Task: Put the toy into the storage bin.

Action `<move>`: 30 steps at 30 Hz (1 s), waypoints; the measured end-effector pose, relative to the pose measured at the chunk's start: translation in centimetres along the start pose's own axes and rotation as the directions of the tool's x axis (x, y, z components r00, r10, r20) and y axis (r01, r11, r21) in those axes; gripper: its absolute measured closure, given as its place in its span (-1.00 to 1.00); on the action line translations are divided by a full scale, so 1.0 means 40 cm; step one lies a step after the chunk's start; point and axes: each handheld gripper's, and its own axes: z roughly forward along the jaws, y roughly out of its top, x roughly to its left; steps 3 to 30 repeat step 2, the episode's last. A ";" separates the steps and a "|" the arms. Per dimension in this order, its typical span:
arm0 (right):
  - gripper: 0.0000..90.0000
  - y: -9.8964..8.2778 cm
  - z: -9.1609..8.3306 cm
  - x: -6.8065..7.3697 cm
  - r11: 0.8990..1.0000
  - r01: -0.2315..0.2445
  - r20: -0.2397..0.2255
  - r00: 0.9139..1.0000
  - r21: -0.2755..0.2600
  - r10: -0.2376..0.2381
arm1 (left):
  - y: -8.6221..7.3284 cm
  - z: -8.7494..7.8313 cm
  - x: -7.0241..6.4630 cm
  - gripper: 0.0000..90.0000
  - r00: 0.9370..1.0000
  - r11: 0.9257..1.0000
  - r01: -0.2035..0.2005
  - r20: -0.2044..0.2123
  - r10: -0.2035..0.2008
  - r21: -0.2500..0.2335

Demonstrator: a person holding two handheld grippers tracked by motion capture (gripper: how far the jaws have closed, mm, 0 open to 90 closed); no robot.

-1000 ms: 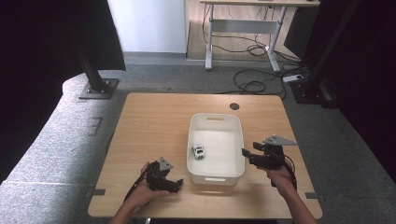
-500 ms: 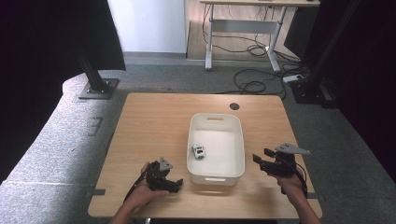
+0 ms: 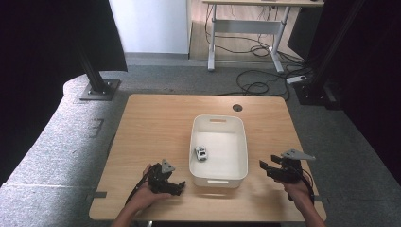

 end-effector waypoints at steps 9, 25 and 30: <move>-0.17 0.000 -0.001 0.000 1.000 0.003 0.006 1.000 -0.001 -0.003 | 0.000 0.000 0.000 -1.00 1.000 1.000 0.000 0.000 0.000 0.000; -0.17 0.000 -0.001 0.000 1.000 0.003 0.006 1.000 -0.001 -0.003 | 0.000 0.000 0.000 -1.00 1.000 1.000 0.000 0.000 0.000 0.000; -0.17 0.000 -0.001 0.000 1.000 0.003 0.006 1.000 -0.001 -0.003 | 0.000 0.000 0.000 -1.00 1.000 1.000 0.000 0.000 0.000 0.000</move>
